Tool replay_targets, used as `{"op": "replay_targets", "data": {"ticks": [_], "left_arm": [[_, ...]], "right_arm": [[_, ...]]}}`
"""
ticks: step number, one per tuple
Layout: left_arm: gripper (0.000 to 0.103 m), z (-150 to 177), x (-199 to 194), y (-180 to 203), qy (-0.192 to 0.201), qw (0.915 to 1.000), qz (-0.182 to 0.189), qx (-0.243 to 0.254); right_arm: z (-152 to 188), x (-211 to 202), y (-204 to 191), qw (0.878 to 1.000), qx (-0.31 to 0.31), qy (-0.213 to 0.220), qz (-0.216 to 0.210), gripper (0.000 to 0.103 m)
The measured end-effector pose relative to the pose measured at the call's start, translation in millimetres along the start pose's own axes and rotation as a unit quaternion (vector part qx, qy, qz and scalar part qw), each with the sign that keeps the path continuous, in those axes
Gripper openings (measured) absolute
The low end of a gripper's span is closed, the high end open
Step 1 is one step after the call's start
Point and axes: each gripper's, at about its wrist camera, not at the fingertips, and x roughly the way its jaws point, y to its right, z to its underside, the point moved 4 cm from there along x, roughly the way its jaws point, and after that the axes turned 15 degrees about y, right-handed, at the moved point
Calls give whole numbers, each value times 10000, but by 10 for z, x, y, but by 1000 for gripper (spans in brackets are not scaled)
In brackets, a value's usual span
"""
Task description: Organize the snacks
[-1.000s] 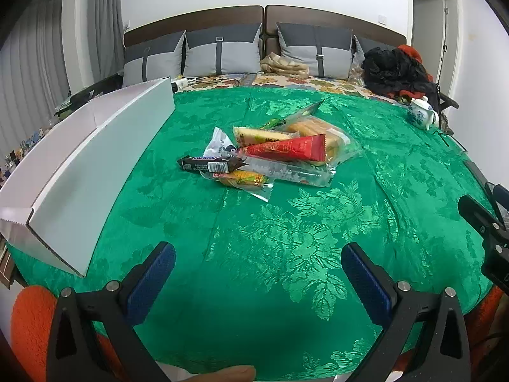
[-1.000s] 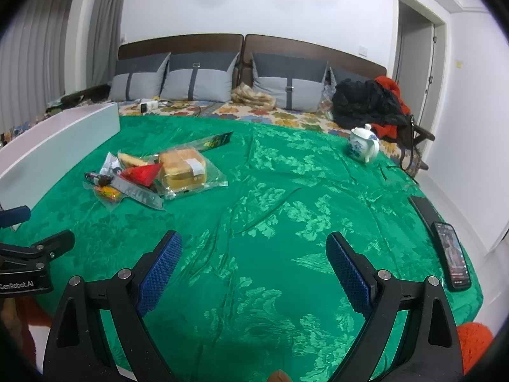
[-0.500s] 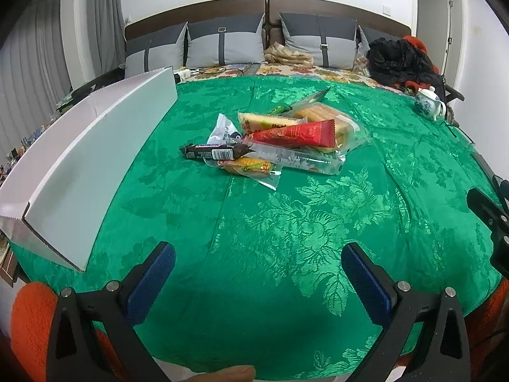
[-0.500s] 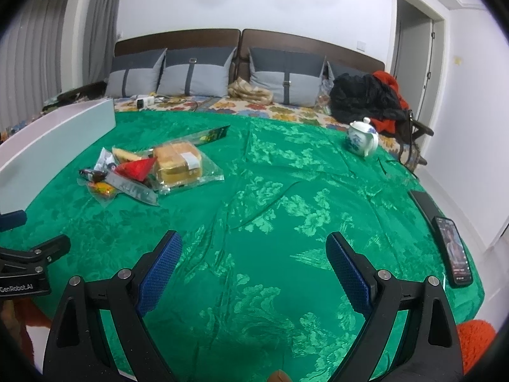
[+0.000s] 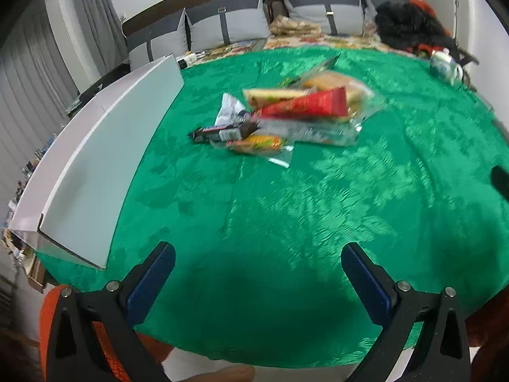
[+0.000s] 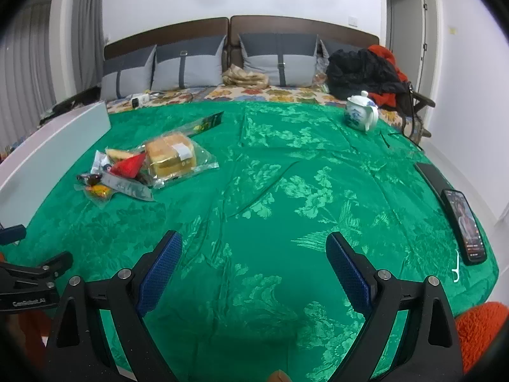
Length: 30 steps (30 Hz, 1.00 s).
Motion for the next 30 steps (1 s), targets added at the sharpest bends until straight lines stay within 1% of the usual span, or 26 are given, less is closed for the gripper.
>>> {"op": "replay_targets", "data": {"ticks": [5, 11, 22, 24, 27, 28, 30], "left_arm": [[103, 51, 41, -37, -115, 9999, -77, 36], [103, 42, 38, -51, -109, 9998, -138, 64], [103, 53, 47, -38, -152, 9996, -190, 144], [103, 59, 60, -37, -191, 9997, -115, 96], [103, 89, 153, -53, -381, 9985, 308, -253], [103, 107, 225, -59, -501, 9969, 467, -382], [103, 123, 327, -56, -593, 9960, 537, -400]], "right_arm": [[24, 2, -68, 9999, -135, -25, -54, 94], [33, -1, -99, 9997, -238, -12, -76, 94], [25, -15, -74, 9997, -216, 3, -71, 94], [28, -16, -66, 9997, -217, -8, -81, 94], [54, 15, -71, 9997, -219, -107, -84, 94], [76, 36, -70, 9996, -208, -175, -85, 94], [144, 95, -56, 9991, -156, -382, -82, 94]]}}
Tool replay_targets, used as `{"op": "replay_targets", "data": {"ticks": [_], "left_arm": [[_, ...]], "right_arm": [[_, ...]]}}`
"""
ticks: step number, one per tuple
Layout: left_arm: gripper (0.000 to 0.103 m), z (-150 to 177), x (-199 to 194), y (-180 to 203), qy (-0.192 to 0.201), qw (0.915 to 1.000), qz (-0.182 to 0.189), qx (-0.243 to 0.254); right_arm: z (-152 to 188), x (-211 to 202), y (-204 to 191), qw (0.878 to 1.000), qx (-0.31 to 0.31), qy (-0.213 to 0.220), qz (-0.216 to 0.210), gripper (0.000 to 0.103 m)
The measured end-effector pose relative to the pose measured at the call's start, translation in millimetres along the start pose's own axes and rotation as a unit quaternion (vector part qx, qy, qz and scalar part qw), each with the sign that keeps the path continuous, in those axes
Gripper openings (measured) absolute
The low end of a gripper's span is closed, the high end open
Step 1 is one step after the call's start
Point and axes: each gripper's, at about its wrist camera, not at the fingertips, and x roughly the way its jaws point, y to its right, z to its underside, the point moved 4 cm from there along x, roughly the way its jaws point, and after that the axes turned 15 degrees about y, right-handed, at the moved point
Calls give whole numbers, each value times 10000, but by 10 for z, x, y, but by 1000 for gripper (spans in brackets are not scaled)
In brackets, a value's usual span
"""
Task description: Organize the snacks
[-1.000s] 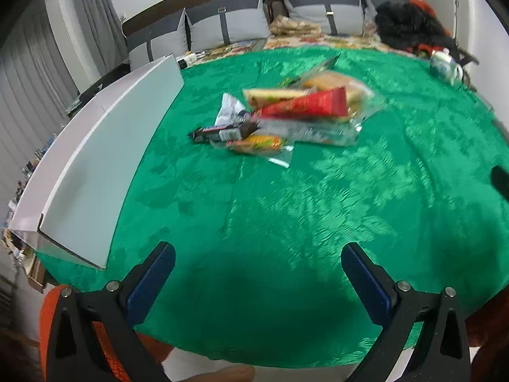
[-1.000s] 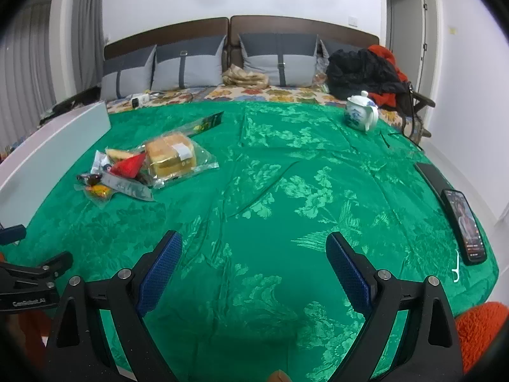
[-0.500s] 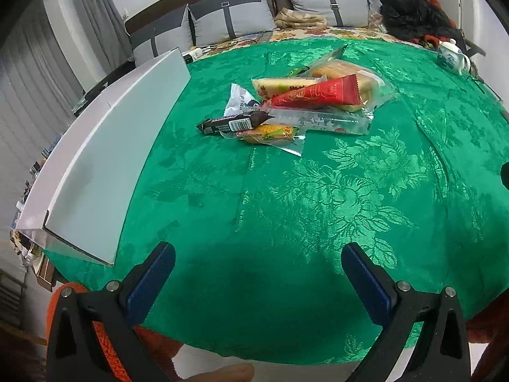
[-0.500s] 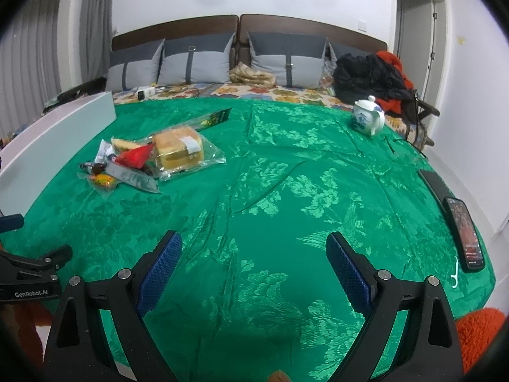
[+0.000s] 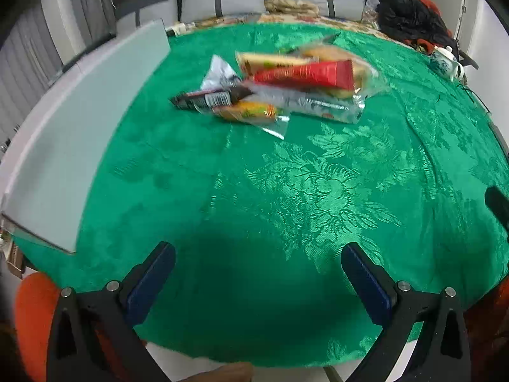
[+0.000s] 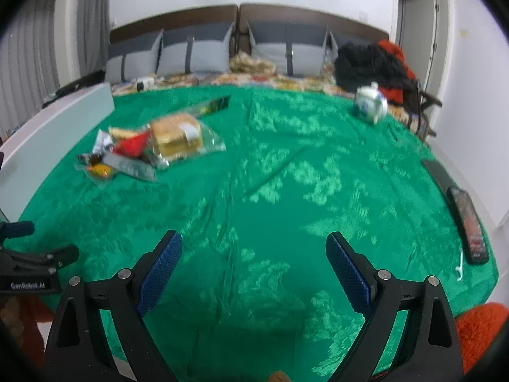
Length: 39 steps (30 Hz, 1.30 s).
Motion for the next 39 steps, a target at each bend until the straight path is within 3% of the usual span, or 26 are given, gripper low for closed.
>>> {"op": "replay_targets", "data": {"ticks": [4, 7, 20, 39], "left_arm": [[103, -26, 192, 10, -205, 9997, 99, 75], [103, -72, 283, -39, -293, 9991, 262, -145], [103, -54, 271, -76, 77, 9995, 289, -123], [103, 32, 171, -94, 119, 9993, 352, -68]], "right_arm": [[112, 105, 26, 9994, 99, -328, -25, 94], [166, 145, 34, 9989, 137, -455, -40, 94], [308, 305, -52, 9960, 106, -863, -191, 94], [383, 391, -87, 9922, 94, -1230, -204, 95]]}}
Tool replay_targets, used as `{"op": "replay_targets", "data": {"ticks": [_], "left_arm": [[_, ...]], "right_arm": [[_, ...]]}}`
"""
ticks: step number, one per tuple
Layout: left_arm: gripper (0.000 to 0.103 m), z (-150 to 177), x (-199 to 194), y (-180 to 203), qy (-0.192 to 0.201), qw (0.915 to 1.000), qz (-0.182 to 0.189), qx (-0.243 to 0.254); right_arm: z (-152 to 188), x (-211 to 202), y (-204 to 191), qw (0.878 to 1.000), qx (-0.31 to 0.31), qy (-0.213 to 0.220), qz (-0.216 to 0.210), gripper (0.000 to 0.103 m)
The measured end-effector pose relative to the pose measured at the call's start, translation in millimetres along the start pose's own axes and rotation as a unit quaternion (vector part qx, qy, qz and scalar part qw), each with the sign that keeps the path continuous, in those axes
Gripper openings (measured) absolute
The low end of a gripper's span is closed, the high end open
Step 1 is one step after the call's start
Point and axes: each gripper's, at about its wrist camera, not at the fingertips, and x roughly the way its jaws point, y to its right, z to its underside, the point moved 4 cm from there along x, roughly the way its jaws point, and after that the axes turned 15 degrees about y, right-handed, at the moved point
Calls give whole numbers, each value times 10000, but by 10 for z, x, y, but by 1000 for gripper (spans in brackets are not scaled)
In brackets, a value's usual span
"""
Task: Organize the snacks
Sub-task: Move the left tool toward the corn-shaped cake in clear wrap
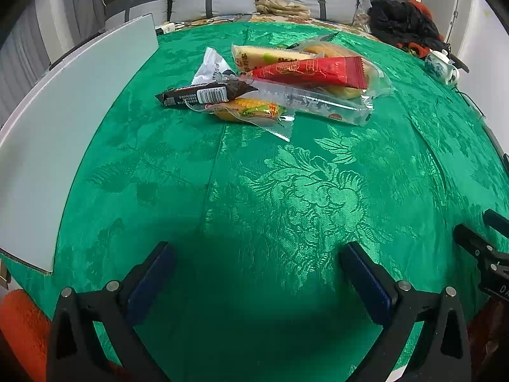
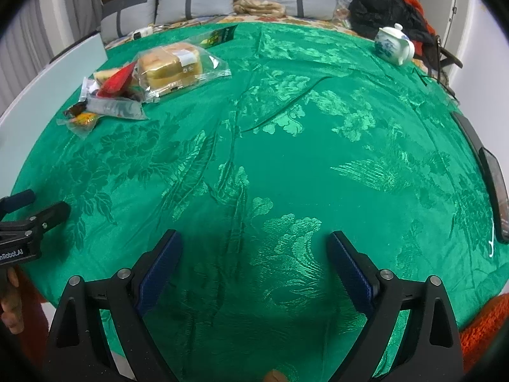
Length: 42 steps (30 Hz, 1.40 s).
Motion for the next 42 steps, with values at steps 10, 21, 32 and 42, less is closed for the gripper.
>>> {"op": "replay_targets", "data": {"ticks": [10, 21, 32, 42], "left_arm": [[103, 20, -19, -1, 66, 10000, 8, 33], [103, 58, -61, -1, 204, 9998, 4, 37], [103, 60, -61, -1, 205, 9998, 2, 34], [103, 59, -61, -3, 191, 9998, 8, 29]], "right_arm": [[2, -4, 6, 10000, 49, -33, 57, 95], [4, -4, 8, 10000, 47, -34, 57, 95], [4, -3, 7, 10000, 47, -33, 57, 95], [4, -3, 5, 10000, 47, -29, 58, 95]]}}
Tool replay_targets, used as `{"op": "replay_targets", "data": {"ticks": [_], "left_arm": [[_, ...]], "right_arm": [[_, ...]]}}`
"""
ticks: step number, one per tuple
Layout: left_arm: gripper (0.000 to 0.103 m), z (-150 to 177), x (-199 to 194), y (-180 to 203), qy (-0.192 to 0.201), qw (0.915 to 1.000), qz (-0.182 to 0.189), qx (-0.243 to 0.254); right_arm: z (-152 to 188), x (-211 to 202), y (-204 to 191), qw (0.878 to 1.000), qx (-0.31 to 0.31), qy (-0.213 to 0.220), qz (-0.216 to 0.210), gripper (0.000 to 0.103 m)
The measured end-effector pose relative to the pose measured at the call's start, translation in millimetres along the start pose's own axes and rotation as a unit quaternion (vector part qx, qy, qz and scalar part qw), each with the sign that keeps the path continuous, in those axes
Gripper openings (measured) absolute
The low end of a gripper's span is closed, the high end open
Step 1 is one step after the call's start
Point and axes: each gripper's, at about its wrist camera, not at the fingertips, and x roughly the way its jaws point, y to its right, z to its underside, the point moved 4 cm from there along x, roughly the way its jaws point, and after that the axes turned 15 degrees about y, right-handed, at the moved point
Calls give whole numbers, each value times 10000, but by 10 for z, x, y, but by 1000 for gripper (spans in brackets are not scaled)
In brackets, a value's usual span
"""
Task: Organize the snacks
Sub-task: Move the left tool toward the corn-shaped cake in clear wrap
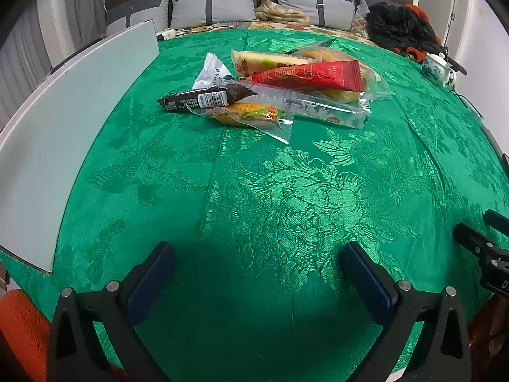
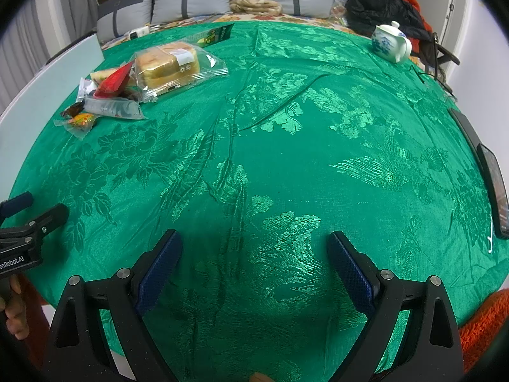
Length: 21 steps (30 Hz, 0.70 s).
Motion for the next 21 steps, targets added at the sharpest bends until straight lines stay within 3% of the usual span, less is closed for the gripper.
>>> {"op": "replay_targets", "data": {"ticks": [9, 13, 17, 21], "left_arm": [[103, -28, 17, -19, -100, 9999, -63, -90], [103, -96, 42, -137, -312, 9985, -80, -445], [103, -334, 130, -350, -283, 9935, 35, -1101], [103, -714, 340, -390, -231, 9909, 79, -1323]], "right_arm": [[3, -1, -1, 10000, -12, -1, -12, 95], [-13, -1, -5, 10000, -26, -15, -23, 95], [-11, -2, -3, 10000, -25, -14, -22, 95], [-12, -1, -2, 10000, -31, -3, -27, 95]]}}
